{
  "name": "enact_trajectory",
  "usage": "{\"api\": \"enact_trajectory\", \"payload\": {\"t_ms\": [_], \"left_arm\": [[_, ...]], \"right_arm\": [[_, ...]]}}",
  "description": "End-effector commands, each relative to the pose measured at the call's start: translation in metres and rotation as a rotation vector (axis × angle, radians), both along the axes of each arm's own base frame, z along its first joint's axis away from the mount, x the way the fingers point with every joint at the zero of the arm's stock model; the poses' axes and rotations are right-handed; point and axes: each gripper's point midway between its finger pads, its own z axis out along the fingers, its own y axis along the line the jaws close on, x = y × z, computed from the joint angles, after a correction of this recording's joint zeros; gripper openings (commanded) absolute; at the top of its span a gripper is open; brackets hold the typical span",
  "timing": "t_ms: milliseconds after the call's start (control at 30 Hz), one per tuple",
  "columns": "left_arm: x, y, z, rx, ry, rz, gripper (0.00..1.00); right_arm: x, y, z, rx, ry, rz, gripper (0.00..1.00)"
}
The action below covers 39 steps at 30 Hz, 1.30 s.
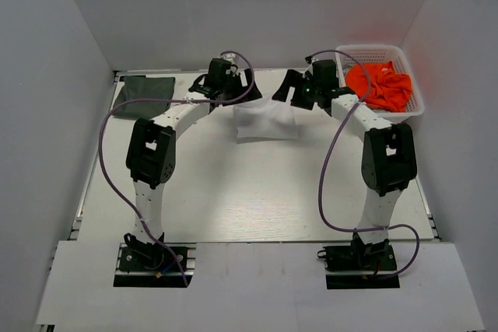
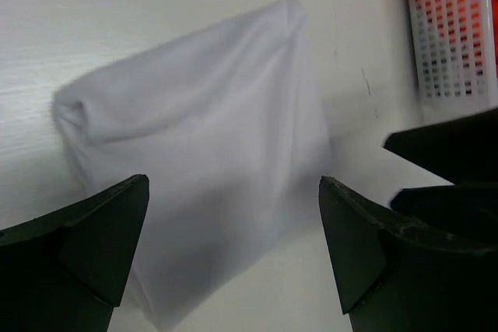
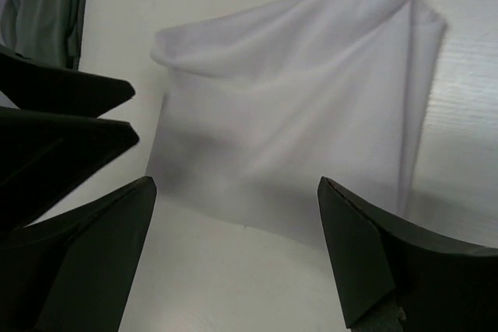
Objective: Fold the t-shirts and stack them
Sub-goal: Fold the long partially folded tshirt into a neat square, then smooth out wrinkles on the folded tshirt
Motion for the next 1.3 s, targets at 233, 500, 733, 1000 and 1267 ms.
{"api": "enact_trajectory", "payload": {"t_ms": [233, 500, 733, 1000, 1267], "left_arm": [[-0.082, -0.025, -0.091, 0.014, 0.258, -0.144, 1.0], [-0.161, -0.007, -0.12, 0.079, 0.36, -0.168, 1.0], [-0.283, 0.013, -0.121, 0.073, 0.463, -0.256, 1.0], [-0.279, 0.002, -0.054, -0.037, 0.264, -0.23, 1.0], [-0.24, -0.018, -0.012, -0.03, 0.143, -0.238, 1.0]], "right_arm": [[-0.051, 0.029, -0.098, 0.101, 0.164, 0.15, 0.9], [-0.152, 0.019, -0.148, 0.028, 0.293, 0.209, 0.9], [-0.256, -0.009, -0.144, -0.043, 0.328, 0.232, 0.9], [-0.289, -0.02, -0.093, -0.031, 0.17, 0.311, 0.9], [-0.232, 0.006, -0.018, 0.051, -0.028, 0.279, 0.9]]}}
